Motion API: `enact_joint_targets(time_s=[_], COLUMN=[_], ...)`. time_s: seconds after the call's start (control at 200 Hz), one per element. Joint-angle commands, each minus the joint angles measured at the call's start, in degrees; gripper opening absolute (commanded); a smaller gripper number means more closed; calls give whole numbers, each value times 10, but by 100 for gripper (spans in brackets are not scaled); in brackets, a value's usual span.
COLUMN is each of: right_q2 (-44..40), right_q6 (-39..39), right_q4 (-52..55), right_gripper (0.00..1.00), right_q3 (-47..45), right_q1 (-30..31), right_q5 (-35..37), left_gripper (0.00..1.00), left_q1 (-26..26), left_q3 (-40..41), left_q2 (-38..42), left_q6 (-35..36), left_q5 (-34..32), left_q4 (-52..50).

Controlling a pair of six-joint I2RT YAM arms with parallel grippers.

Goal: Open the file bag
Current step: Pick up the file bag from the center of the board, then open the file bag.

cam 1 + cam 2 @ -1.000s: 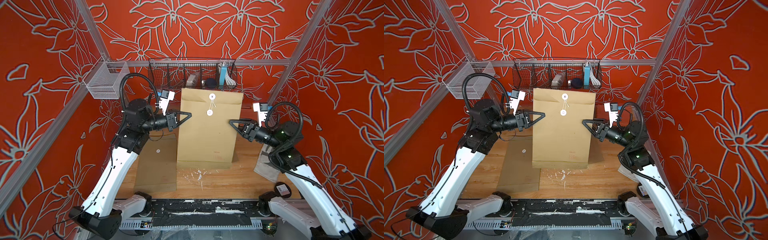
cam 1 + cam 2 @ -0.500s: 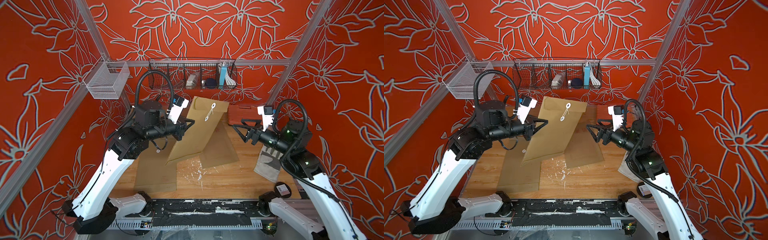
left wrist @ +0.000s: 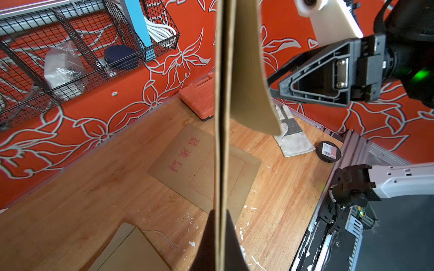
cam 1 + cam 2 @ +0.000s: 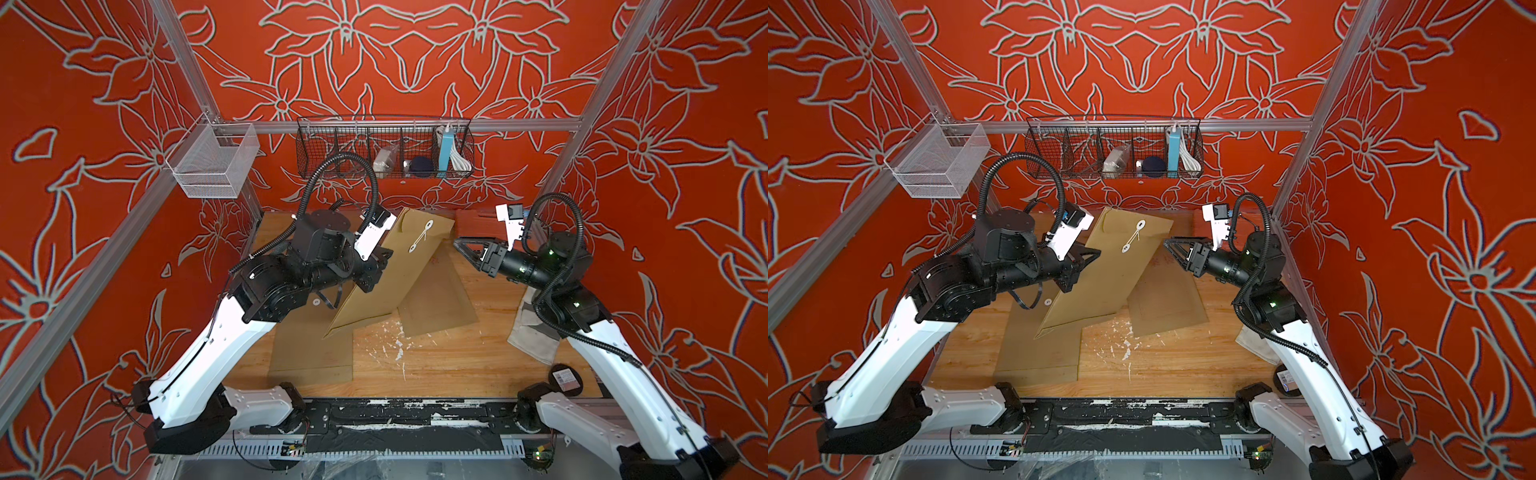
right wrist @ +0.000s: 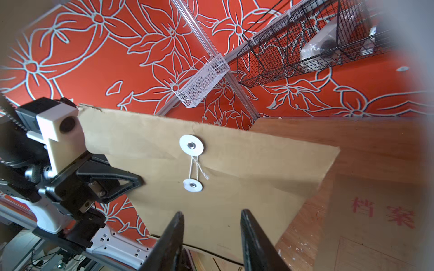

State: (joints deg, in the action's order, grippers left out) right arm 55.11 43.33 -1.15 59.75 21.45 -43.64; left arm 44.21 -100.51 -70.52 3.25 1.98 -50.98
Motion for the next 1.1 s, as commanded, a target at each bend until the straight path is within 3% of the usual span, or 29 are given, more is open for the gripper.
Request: enact_joint_targets(time_s=[0.0,0.46,0.731,1.091], right_q2=[6,63,73,94], right_q6=[29,36,37,61], right_q4=[-42,-51,-60,-93], right_gripper=[42,34,37,30], right_q3=[-1,5,6,19], right_q1=[16,65,69,75], right_q5=[-13,12,21,8], left_gripper=[0,0,0,0], left_q1=[8,21,26,29], left_q3=[-16,-20,-16,-12], left_q2=[-5,-10,-9,-11], left_q6=[16,20,21,22], left_q5=[-15,-23,-22,-14], left_q4=[7,6,5,8])
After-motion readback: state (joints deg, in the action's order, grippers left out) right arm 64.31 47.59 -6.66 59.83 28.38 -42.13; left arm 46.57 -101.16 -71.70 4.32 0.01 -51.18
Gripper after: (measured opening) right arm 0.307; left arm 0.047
